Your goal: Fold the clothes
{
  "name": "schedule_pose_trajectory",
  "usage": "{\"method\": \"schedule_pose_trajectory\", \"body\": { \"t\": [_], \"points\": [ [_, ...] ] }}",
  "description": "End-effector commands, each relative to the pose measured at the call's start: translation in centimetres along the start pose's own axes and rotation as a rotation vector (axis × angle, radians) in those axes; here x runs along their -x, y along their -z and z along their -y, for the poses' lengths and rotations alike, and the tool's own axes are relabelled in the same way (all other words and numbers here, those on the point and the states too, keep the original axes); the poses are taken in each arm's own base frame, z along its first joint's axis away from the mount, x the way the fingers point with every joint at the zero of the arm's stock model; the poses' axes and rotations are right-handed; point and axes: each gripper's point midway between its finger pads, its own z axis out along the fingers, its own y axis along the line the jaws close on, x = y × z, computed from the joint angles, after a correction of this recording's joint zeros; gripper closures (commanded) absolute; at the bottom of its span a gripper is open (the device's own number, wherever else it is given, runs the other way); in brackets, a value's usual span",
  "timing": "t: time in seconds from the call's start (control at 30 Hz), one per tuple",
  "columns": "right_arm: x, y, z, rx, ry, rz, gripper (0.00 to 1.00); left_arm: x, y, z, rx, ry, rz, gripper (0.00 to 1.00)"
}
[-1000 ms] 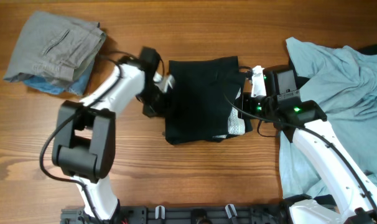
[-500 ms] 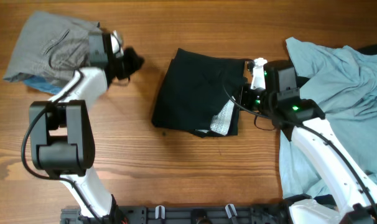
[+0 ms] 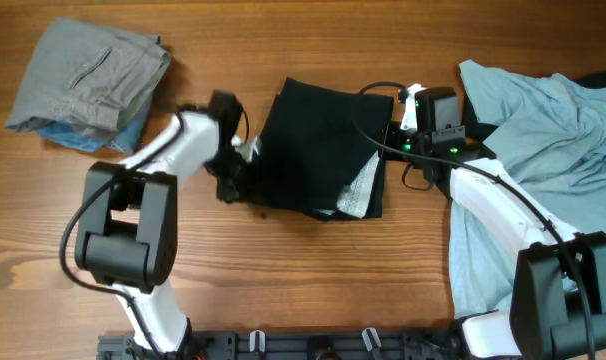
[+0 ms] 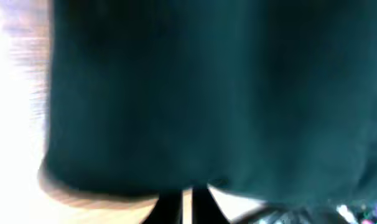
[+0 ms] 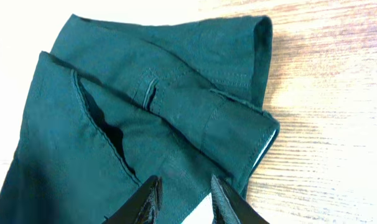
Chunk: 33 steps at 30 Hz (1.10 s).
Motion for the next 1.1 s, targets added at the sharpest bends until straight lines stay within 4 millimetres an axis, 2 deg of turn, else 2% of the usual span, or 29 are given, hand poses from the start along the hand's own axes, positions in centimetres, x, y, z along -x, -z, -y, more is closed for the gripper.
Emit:
{"method": "schedule_pose_trajectory", "body": {
  "t": [0.0,0.03,0.1,0.13,0.17,0.2,0.27,0.33,0.4,0.43,0.47,0.5,0.53,0.57,0.6,0.63,0.67,0.7,0.73,0.77,0.93,1.0,1.07],
  "points": [
    [1.8,1.0,-1.1,0.03,0.074,0.056,0.62,-0.8,-3.8,-4.2,0.051,0.292,0.044,0.96],
    [2.1,1.0,-1.8,0.066,0.168,0.07,0.4,0.9,-3.8,-7.4,0.123,0.461,0.162,0.96],
    [2.0,0.9,-1.8,0.067,0.225,0.069,0.35,3.5,-2.7,-8.5,0.083,0.517,0.261,0.96],
    [1.6,0.4,-1.6,0.063,0.226,0.054,0.35,5.9,-1.4,-8.2,0.005,0.506,0.332,0.96],
    [0.9,-0.4,-1.2,0.057,0.219,0.026,0.35,8.7,0.4,-7.3,-0.092,0.449,0.417,0.96],
    [0.4,-1.1,-0.9,0.052,0.21,0.006,0.36,10.1,1.4,-6.7,-0.138,0.421,0.46,0.96],
    [-1.3,-3.2,-0.1,0.052,0.139,-0.059,0.39,14.3,5.6,-3.3,-0.269,0.229,0.605,0.96],
    [-2.8,-4.5,0.3,0.058,0.099,-0.114,0.49,15.9,8.7,-0.7,-0.309,0.116,0.651,0.94],
    [-4.7,-5.4,1.1,0.04,0.038,-0.182,0.82,15.2,11.1,1.9,-0.333,-0.009,0.598,0.85],
    [-5.0,-5.3,1.2,0.035,0.034,-0.198,0.95,13.9,11.3,1.9,-0.303,-0.015,0.541,0.8],
    [-5.1,-5.1,1.2,0.034,0.032,-0.204,0.96,12.9,11.1,1.8,-0.286,-0.012,0.5,0.77],
    [-4.9,-4.1,0.8,0.038,0.031,-0.206,0.96,11.1,10.4,1.3,-0.262,0.013,0.429,0.75],
    [-4.2,-3.1,0.4,0.043,0.035,-0.189,0.96,9.5,9.6,0.7,-0.243,0.051,0.358,0.68],
    [-3.1,-1.5,-0.3,0.053,0.045,-0.152,0.94,7.8,8.6,0.0,-0.218,0.079,0.287,0.53],
    [-2.5,-0.6,-0.8,0.061,0.052,-0.128,0.93,7.2,8.2,-0.4,-0.205,0.1,0.261,0.47],
    [-1.1,1.0,-1.6,0.078,0.067,-0.074,0.93,6.3,7.6,-0.8,-0.199,0.122,0.228,0.37],
    [-0.4,1.7,-2.0,0.089,0.076,-0.04,0.93,5.8,6.6,-1.1,-0.2,0.135,0.206,0.26],
    [-0.2,1.7,-2.1,0.09,0.079,-0.035,0.94,5.6,6.2,-1.1,-0.206,0.133,0.202,0.21],
    [-0.6,1.1,-1.6,0.074,0.076,-0.05,0.94,5.6,5.4,-0.5,-0.245,0.135,0.197,0.12],
    [-1.6,0.1,-1.1,0.063,0.067,-0.086,0.93,5.6,4.9,0.0,-0.276,0.148,0.194,0.09],
    [-7.1,-4.8,1.9,0.004,0.014,-0.285,0.94,5.6,1.2,3.0,-0.315,0.165,0.206,0.06],
    [-7.7,-5.1,2.2,-0.004,0.012,-0.308,0.94,5.5,0.2,3.8,-0.306,0.161,0.194,0.06],
    [-7.7,-5.1,2.2,0.001,0.032,-0.308,0.94,5.8,-1.3,3.6,-0.262,0.211,0.194,0.05]
  ]
}}
